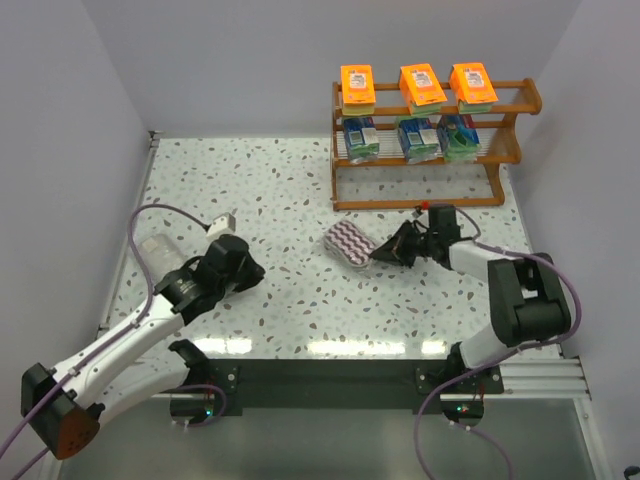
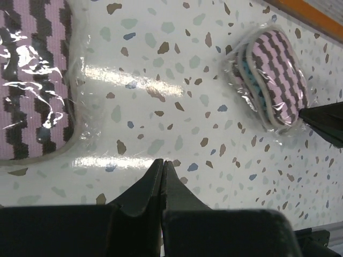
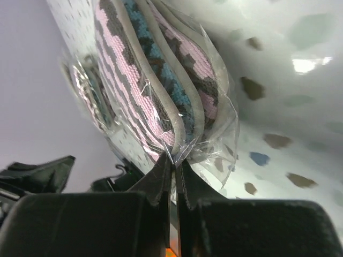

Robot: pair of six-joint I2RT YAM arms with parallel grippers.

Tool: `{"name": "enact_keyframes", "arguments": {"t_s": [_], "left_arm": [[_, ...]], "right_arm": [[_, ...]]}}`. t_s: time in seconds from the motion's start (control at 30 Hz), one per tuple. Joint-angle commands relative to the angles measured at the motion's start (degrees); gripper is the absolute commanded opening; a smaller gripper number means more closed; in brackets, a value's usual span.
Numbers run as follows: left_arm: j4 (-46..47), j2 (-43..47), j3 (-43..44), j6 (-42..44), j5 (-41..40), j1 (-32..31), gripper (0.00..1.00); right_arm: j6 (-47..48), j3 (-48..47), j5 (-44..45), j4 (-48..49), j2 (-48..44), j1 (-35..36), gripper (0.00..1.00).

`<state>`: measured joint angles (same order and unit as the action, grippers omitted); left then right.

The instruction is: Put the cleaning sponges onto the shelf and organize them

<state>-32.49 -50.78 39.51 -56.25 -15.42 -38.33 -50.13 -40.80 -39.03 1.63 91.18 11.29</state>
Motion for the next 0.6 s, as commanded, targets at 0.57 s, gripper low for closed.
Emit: {"name": "enact_keyframes", "arguments": {"t_s": [0.57], "left_arm": [[-4.9, 0.0, 5.2, 3.4, -3.0, 0.2, 0.00]], "right_arm": [[-5.2, -0.9, -10.0, 6.7, -6.3, -31.0, 0.00]]}}
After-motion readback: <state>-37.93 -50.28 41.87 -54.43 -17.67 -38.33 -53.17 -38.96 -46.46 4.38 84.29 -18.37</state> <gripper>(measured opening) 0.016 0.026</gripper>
